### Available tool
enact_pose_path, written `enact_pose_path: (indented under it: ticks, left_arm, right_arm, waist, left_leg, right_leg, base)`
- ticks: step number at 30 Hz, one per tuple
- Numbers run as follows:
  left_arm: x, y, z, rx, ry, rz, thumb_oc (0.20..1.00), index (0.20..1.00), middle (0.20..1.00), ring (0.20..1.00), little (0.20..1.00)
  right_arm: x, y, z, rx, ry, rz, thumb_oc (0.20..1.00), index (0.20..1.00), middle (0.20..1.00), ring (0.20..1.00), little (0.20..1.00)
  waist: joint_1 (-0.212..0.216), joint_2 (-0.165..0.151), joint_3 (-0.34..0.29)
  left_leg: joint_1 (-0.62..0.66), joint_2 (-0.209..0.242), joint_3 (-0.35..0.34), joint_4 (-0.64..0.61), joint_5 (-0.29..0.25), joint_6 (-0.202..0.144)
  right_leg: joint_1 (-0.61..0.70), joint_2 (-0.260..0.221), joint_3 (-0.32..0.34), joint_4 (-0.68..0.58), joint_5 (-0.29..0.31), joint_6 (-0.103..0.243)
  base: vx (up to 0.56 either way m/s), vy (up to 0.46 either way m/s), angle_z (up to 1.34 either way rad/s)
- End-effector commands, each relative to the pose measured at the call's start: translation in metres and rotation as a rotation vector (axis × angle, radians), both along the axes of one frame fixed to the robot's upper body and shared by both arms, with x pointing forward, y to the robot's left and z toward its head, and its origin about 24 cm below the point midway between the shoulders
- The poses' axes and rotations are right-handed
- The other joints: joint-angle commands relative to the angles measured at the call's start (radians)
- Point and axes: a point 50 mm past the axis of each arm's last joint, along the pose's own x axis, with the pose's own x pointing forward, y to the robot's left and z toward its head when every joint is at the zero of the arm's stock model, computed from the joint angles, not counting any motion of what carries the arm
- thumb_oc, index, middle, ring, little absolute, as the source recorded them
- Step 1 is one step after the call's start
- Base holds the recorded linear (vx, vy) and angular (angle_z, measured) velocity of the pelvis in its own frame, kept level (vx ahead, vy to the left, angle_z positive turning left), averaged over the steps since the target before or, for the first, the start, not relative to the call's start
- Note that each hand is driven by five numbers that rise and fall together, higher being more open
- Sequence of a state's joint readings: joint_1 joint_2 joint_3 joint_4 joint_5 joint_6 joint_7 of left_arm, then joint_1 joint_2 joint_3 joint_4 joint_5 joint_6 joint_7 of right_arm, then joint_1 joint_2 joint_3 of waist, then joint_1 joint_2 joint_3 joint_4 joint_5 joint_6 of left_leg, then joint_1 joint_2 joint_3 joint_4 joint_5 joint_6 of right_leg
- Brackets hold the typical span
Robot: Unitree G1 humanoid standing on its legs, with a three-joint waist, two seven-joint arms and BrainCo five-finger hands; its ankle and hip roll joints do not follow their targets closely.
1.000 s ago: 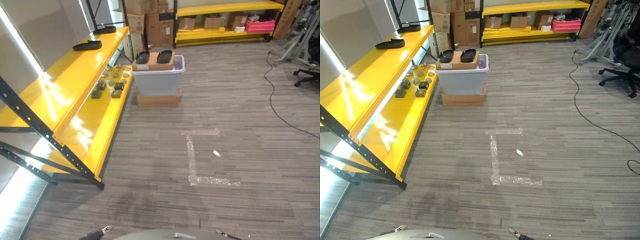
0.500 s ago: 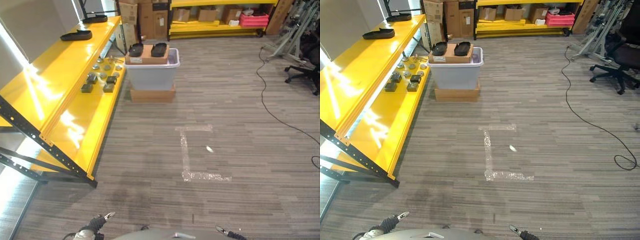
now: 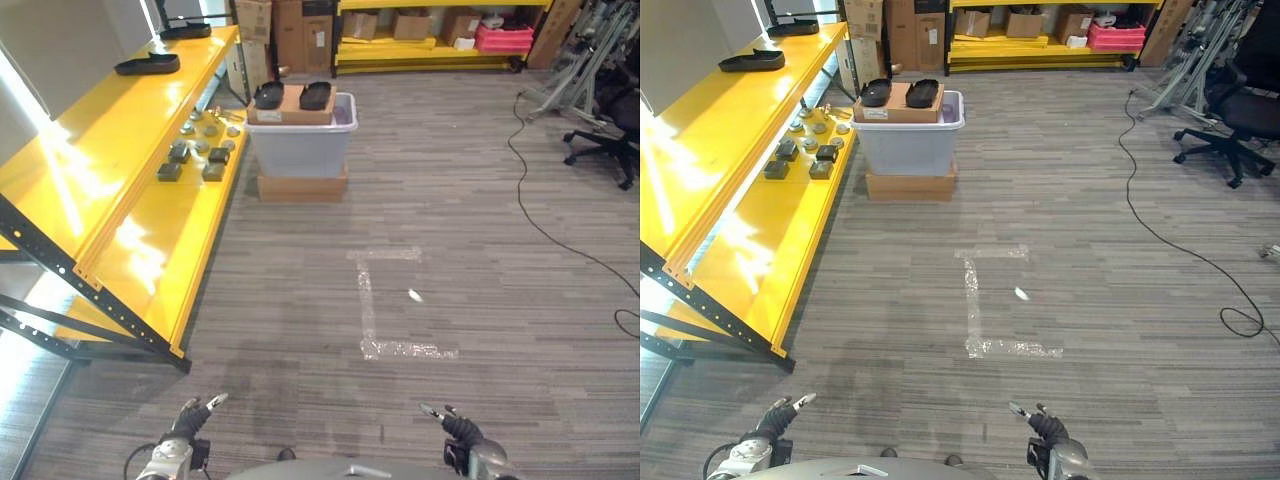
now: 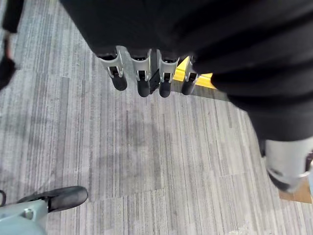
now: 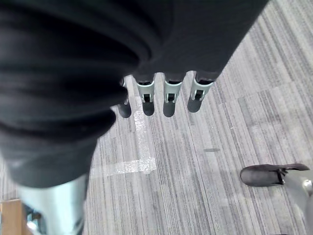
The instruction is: Move parts from the plastic box to the shelf.
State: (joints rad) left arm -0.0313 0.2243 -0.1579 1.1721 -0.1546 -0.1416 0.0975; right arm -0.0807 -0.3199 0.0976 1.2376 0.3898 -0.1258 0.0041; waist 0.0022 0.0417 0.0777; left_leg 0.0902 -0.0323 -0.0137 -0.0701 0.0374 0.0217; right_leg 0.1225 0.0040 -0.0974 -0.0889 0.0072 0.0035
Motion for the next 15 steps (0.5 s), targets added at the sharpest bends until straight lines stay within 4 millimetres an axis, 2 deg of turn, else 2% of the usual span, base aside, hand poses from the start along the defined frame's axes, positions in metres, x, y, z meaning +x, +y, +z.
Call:
enact_pose_path:
  ticks: [1, 5, 8, 11, 12, 15]
  left_arm:
    - [0.009, 0.01, 0.003, 0.034, -0.013, 0.034, 1.0, 1.0, 1.0, 1.0, 1.0]
    - [0.007, 0.009, 0.002, 0.027, -0.007, 0.054, 1.0, 1.0, 1.0, 1.0, 1.0]
    - [0.001, 0.008, -0.001, 0.027, 0.026, 0.045, 1.0, 1.0, 1.0, 1.0, 1.0]
    - [-0.009, 0.012, -0.004, 0.036, 0.07, 0.056, 1.0, 1.0, 1.0, 1.0, 1.0]
    - [-0.012, 0.013, -0.005, 0.034, 0.084, 0.074, 1.0, 1.0, 1.0, 1.0, 1.0]
    - [-0.014, 0.016, -0.005, 0.034, 0.093, 0.091, 1.0, 1.0, 1.0, 1.0, 1.0]
  right_arm:
    - [0.003, 0.006, 0.0, 0.01, -0.02, 0.026, 1.0, 1.0, 1.0, 1.0, 1.0]
    - [0.008, 0.007, 0.002, 0.006, -0.049, 0.005, 1.0, 1.0, 1.0, 1.0, 1.0]
    - [0.004, 0.004, 0.0, 0.001, -0.025, -0.001, 1.0, 1.0, 1.0, 1.0, 1.0]
    - [0.003, 0.007, -0.001, 0.051, -0.04, -0.073, 1.0, 1.0, 1.0, 1.0, 1.0]
    - [0.001, 0.007, -0.003, 0.058, -0.03, -0.097, 1.0, 1.0, 1.0, 1.0, 1.0]
    - [-0.001, 0.009, -0.004, 0.064, -0.016, -0.101, 1.0, 1.0, 1.0, 1.0, 1.0]
  waist:
    - [0.01, -0.044, -0.036]
    - [0.011, -0.045, -0.032]
    - [0.009, -0.046, -0.028]
    - [0.006, -0.045, -0.022]
    - [0.005, -0.043, -0.013]
    - [0.004, -0.042, -0.002]
  left_leg:
    - [-0.019, 0.026, -0.085, 0.009, -0.069, -0.039]
    - [-0.027, 0.019, -0.081, 0.027, -0.08, -0.031]
    - [-0.033, 0.011, -0.076, 0.045, -0.094, -0.02]
    - [-0.037, 0.005, -0.062, 0.061, -0.108, -0.004]
    - [-0.036, 0.002, -0.054, 0.069, -0.117, 0.008]
    - [-0.034, -0.002, -0.05, 0.078, -0.124, 0.017]
  right_leg:
    - [0.018, -0.093, 0.007, 0.015, -0.065, 0.112]
    - [0.006, -0.1, 0.015, 0.04, -0.069, 0.116]
    - [-0.011, -0.11, 0.023, 0.072, -0.074, 0.122]
    - [-0.048, -0.116, 0.048, 0.135, -0.079, 0.133]
    - [-0.081, -0.116, 0.064, 0.196, -0.082, 0.144]
    - [-0.112, -0.116, 0.074, 0.254, -0.076, 0.157]
  base:
    - [0.02, 0.041, 0.0]
    - [0.02, 0.051, 0.01]
    - [0.03, 0.088, 0.0]
    - [0.04, 0.121, -0.09]
    - [0.05, 0.151, -0.3]
    - [0.03, 0.086, -0.3]
